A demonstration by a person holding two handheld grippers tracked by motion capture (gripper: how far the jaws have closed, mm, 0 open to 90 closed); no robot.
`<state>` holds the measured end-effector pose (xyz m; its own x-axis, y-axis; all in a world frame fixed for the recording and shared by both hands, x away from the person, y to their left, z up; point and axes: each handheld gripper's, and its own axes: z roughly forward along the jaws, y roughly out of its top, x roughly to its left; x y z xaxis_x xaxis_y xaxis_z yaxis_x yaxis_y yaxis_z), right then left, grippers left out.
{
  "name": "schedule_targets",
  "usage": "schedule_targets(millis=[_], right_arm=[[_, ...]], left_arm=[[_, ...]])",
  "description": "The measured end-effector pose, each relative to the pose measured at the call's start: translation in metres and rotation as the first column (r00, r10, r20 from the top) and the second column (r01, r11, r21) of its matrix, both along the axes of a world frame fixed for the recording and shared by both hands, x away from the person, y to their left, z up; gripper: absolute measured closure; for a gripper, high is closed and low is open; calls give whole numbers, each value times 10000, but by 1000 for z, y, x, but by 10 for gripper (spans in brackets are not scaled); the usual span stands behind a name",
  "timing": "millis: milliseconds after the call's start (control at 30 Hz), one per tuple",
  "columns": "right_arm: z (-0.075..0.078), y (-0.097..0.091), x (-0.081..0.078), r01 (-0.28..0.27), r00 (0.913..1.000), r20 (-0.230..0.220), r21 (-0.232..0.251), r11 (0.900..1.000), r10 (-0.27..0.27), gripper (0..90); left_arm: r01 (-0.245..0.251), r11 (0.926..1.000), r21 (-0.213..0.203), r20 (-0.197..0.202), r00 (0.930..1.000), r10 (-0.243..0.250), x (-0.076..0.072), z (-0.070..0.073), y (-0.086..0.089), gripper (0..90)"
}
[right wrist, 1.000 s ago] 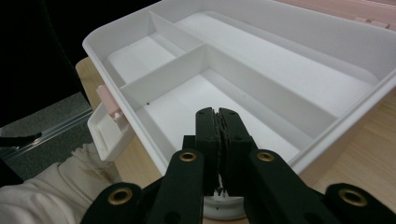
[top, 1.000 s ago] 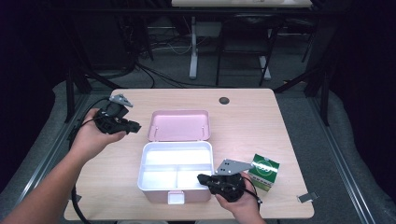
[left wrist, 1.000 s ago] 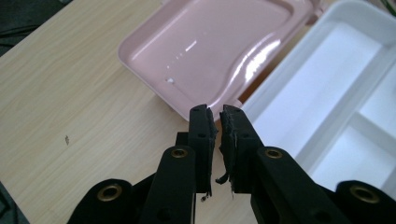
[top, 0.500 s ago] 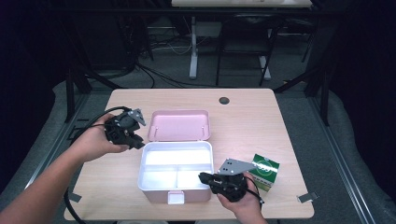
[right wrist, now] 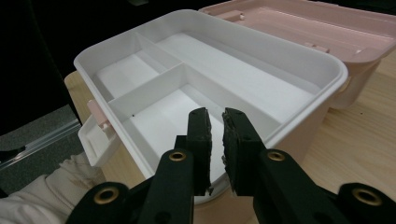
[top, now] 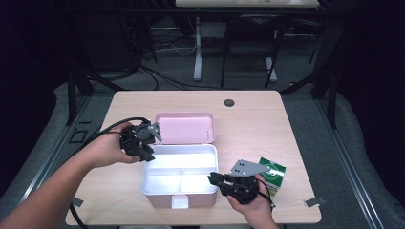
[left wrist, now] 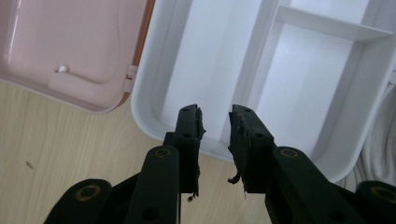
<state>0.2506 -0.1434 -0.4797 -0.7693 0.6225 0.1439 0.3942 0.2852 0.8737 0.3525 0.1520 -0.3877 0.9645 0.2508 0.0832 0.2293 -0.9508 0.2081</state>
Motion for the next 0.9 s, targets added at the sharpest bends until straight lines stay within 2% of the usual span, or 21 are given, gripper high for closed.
schedule_targets(millis=[367,600,900], right_arm=[[2,-12,3,427,9991,65,5,9991,-428,798],[-1,-19,6,728,9973,7,-30,9973,-728,792],[-3,-22,9,796,9968,-90,-13,9968,-796,789]], left_arm=[[789,9962,375,-138,9968,-784,-8,-10,-28,710],[1309,9889,700,-279,9912,-1292,-13,-20,-47,713],[1673,9831,745,-231,9859,-1660,-13,-31,-64,732]])
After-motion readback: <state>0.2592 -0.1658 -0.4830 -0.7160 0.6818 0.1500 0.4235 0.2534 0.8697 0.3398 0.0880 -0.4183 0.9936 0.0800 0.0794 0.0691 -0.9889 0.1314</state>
